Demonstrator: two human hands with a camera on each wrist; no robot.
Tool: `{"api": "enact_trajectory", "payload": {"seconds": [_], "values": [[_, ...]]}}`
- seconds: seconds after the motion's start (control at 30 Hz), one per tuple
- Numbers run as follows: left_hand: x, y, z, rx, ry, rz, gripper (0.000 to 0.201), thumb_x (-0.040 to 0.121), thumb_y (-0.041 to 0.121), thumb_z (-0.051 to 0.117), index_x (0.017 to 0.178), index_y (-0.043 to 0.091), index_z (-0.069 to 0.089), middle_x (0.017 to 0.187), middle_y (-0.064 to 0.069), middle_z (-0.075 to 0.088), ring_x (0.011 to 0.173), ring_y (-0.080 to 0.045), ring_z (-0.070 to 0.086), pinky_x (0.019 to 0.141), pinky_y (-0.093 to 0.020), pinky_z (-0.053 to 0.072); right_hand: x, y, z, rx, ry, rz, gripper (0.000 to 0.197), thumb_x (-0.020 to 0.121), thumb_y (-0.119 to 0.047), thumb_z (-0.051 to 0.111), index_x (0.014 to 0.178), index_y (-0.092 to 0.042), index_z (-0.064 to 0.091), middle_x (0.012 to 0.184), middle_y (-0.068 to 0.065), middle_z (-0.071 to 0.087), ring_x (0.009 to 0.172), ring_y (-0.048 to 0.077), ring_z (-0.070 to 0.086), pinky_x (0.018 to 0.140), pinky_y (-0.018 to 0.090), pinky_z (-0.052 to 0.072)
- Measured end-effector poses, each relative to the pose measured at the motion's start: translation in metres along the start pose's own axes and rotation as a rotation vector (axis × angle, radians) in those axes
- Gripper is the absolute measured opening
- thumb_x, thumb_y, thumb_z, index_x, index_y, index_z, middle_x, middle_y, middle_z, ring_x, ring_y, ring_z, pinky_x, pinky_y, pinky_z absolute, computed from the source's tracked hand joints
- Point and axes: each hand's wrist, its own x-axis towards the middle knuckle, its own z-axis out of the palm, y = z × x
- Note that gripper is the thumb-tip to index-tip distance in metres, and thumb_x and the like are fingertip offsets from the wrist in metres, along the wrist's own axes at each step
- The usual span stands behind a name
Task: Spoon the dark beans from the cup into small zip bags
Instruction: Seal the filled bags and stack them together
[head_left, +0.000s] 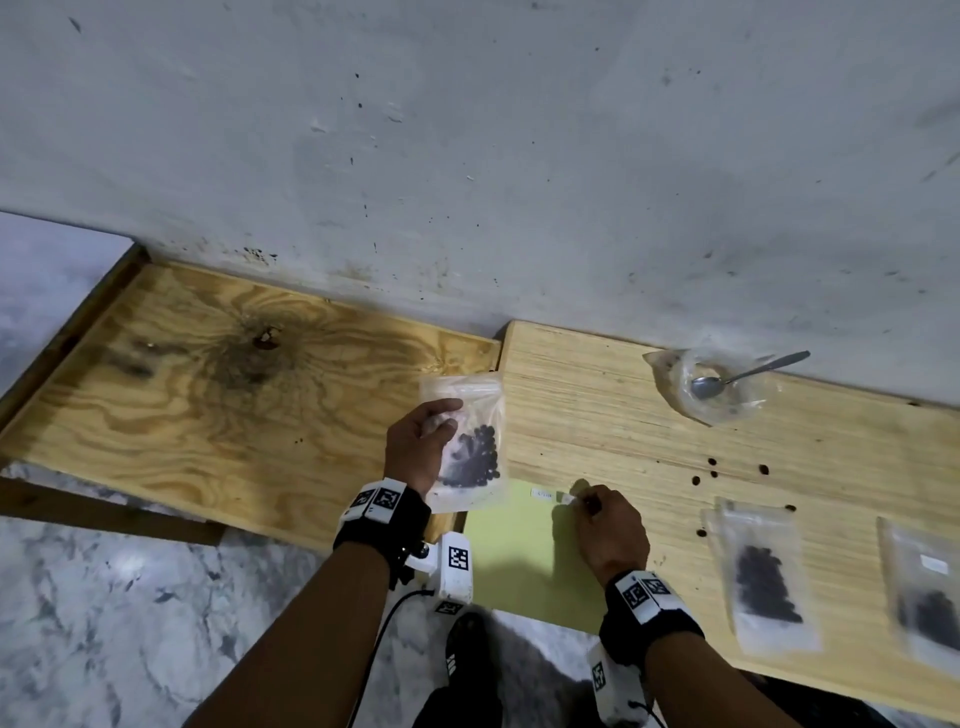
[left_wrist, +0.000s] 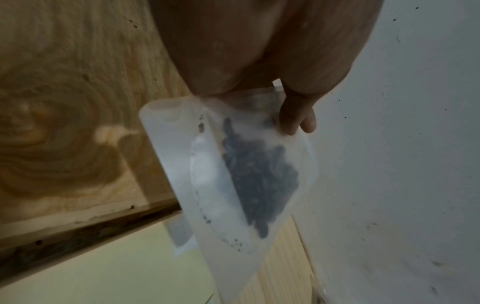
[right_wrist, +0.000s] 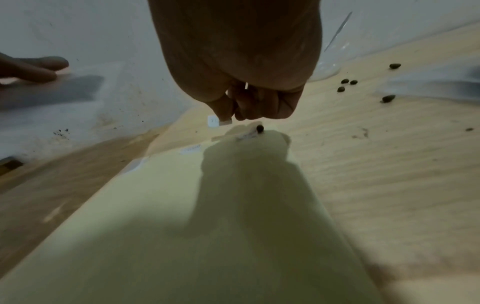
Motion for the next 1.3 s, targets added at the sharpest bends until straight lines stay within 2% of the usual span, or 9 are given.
{"api": "enact_trajectory", "payload": {"seconds": [0.13, 0.27, 0.37, 0.5, 0.63, 0.77, 0.93, 1.07, 1.3], "values": [[-0.001, 0.001, 0.002, 0.038, -0.019, 0.045, 0.024, 0.085, -0.007, 0.063, 0.095, 0.013, 0.074, 0.098, 0.004, 0.071, 0.086, 0.011, 0.062, 0.073, -0.006, 0.045, -0.001, -0.001, -0.012, 0.270, 0.150, -0.053, 0.007, 0.094, -0.033, 0.063, 0.091, -0.027, 0.066, 0.101, -0.001, 0.067, 0.090, 0.023, 0.063, 0.074, 0.032, 0.044], [-0.006, 0.006, 0.007, 0.089, -0.070, 0.061, 0.032, 0.086, -0.007, 0.062, 0.102, 0.017, 0.075, 0.104, 0.011, 0.069, 0.097, 0.009, 0.058, 0.076, -0.001, 0.043, -0.001, -0.051, -0.027, 0.567, 0.081, -0.265, 0.015, 0.087, -0.023, 0.076, 0.076, -0.019, 0.068, 0.078, -0.004, 0.068, 0.069, 0.005, 0.058, 0.062, 0.021, 0.044], [-0.009, 0.008, 0.013, 0.154, -0.134, 0.111, 0.043, 0.085, -0.008, 0.061, 0.103, 0.029, 0.072, 0.108, 0.014, 0.067, 0.101, 0.010, 0.057, 0.085, -0.005, 0.041, -0.002, -0.093, -0.036, 0.557, -0.034, -0.389, 0.011, 0.085, -0.017, 0.077, 0.077, -0.014, 0.071, 0.076, -0.002, 0.068, 0.068, 0.000, 0.058, 0.060, 0.015, 0.044], [-0.014, 0.012, 0.017, 0.178, -0.211, 0.153, 0.045, 0.083, -0.011, 0.061, 0.113, 0.022, 0.069, 0.112, 0.015, 0.065, 0.101, 0.023, 0.053, 0.083, 0.002, 0.038, 0.002, -0.118, -0.038, 0.449, -0.062, -0.452, 0.010, 0.083, -0.022, 0.078, 0.077, -0.016, 0.073, 0.069, -0.010, 0.066, 0.062, 0.000, 0.061, 0.062, 0.019, 0.047], [-0.016, 0.013, 0.017, 0.196, -0.250, 0.153, 0.050, 0.082, -0.013, 0.060, 0.116, 0.022, 0.068, 0.117, 0.012, 0.065, 0.104, 0.022, 0.051, 0.083, 0.001, 0.038, 0.002, -0.122, -0.039, 0.316, -0.049, -0.453, 0.015, 0.082, -0.029, 0.077, 0.071, -0.028, 0.068, 0.075, -0.010, 0.070, 0.075, 0.007, 0.066, 0.072, 0.030, 0.052], [-0.019, 0.014, 0.016, 0.192, -0.258, 0.136, 0.050, 0.083, -0.014, 0.059, 0.115, 0.024, 0.068, 0.108, 0.018, 0.065, 0.077, 0.018, 0.057, 0.070, 0.001, 0.041, -0.003, -0.123, -0.042, 0.230, -0.048, -0.448, 0.016, 0.083, -0.029, 0.076, 0.071, -0.032, 0.066, 0.074, -0.012, 0.069, 0.075, 0.007, 0.066, 0.071, 0.029, 0.052], [-0.023, 0.017, 0.019, 0.119, -0.250, 0.103, 0.047, 0.081, -0.013, 0.060, 0.112, 0.021, 0.070, 0.112, 0.015, 0.066, 0.093, 0.020, 0.057, 0.076, -0.002, 0.042, -0.013, -0.129, -0.042, 0.161, 0.045, -0.409, 0.012, 0.081, -0.031, 0.074, 0.074, -0.030, 0.065, 0.070, -0.013, 0.066, 0.074, 0.012, 0.066, 0.064, 0.025, 0.043], [-0.023, 0.021, 0.018, 0.075, -0.164, 0.107, 0.028, 0.085, 0.000, 0.065, 0.107, 0.017, 0.072, 0.103, 0.008, 0.069, 0.096, 0.003, 0.061, 0.075, -0.004, 0.045, -0.021, -0.128, -0.041, 0.235, 0.161, -0.360, 0.037, 0.072, -0.042, 0.082, 0.091, -0.030, 0.052, 0.078, -0.012, 0.064, 0.071, 0.006, 0.060, 0.057, 0.026, 0.039], [-0.026, 0.017, 0.010, 0.024, -0.116, 0.087, 0.024, 0.085, 0.000, 0.068, 0.103, 0.015, 0.073, 0.101, -0.001, 0.074, 0.090, -0.004, 0.068, 0.072, -0.008, 0.049, -0.018, -0.112, -0.036, 0.584, 0.142, -0.291, 0.045, 0.065, -0.032, 0.091, 0.081, -0.025, 0.050, 0.087, -0.007, 0.063, 0.087, 0.010, 0.062, 0.073, 0.031, 0.045]]}}
